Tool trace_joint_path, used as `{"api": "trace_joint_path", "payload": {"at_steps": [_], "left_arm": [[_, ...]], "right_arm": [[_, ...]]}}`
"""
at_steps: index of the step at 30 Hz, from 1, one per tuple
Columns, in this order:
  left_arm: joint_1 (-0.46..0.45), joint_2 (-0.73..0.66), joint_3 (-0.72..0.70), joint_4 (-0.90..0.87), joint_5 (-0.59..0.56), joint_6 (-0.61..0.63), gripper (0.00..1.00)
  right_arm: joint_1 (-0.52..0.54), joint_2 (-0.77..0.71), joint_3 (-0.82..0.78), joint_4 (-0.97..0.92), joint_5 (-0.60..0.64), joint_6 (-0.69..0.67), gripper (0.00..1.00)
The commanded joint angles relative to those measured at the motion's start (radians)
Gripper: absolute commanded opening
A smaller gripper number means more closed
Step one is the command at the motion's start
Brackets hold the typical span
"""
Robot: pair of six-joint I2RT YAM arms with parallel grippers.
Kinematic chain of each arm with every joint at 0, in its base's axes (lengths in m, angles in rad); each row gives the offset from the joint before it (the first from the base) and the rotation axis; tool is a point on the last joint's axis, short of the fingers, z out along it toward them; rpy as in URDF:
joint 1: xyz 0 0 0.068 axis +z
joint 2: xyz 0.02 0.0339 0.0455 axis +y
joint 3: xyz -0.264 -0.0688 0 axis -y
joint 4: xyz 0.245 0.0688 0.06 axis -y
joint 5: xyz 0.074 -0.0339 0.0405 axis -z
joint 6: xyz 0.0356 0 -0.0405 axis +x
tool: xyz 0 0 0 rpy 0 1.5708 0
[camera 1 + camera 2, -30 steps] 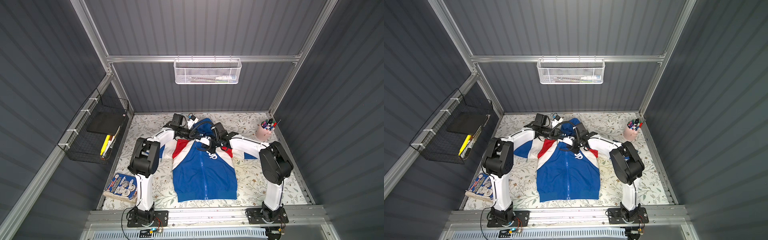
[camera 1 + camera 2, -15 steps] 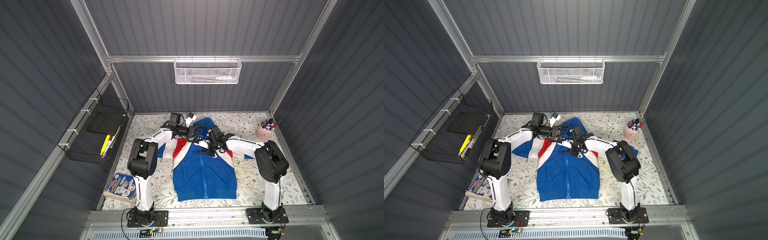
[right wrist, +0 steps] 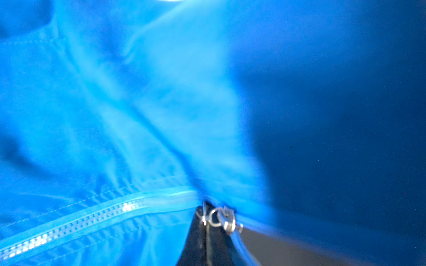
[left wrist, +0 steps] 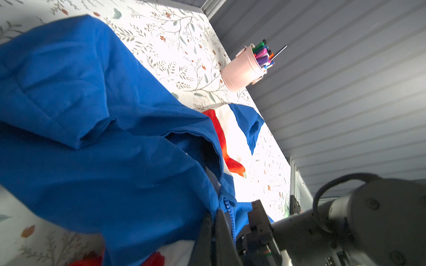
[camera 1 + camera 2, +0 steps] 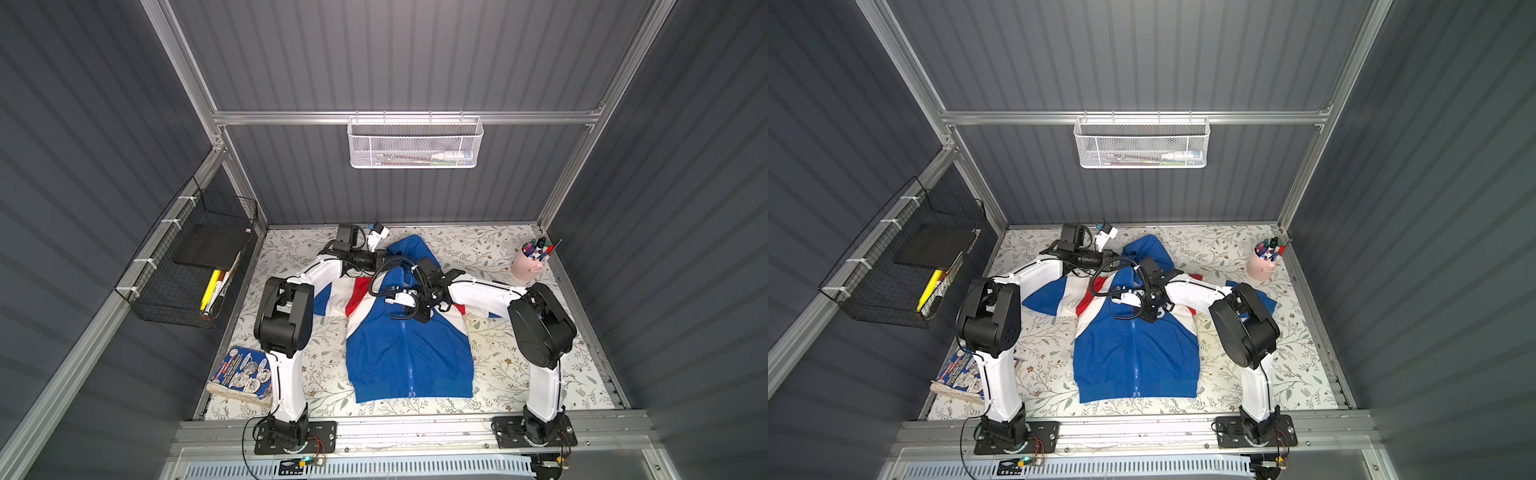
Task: Unzip the jacket
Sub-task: Unzip the zipper on the jacket.
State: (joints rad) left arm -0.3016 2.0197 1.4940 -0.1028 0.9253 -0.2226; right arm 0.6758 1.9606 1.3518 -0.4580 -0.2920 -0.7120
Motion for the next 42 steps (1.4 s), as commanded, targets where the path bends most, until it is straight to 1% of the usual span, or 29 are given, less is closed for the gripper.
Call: {"api": "trace_joint_path", "payload": {"at_steps": [1, 12, 20, 29, 30, 42], "left_arm": [[0.016, 0.011, 0.060, 0.060, -0.011, -0.019, 0.00], [0.020, 0.052, 0.104, 0.057, -0.015, -0.028, 0.00], [0.027, 0.071, 0.112, 0.058, -0.039, -0.042, 0.00], [0.034, 0.085, 0.129, 0.064, -0.046, -0.052, 0.00], [0.034, 0.085, 0.134, 0.065, -0.049, -0.055, 0.00], [0.056, 0.136, 0.229, 0.040, -0.106, -0.063, 0.00]], "right_arm": [[0.022, -0.009, -0.006, -0.098, -0.047, -0.024, 0.00], [0.049, -0.041, -0.045, -0.129, -0.053, 0.005, 0.00], [0.071, -0.066, -0.081, -0.139, -0.052, 0.029, 0.00], [0.116, -0.060, -0.099, -0.165, -0.035, 0.034, 0.00], [0.120, -0.059, -0.099, -0.171, 0.005, 0.033, 0.00], [0.161, -0.092, -0.125, -0.236, -0.004, 0.031, 0.00]]}}
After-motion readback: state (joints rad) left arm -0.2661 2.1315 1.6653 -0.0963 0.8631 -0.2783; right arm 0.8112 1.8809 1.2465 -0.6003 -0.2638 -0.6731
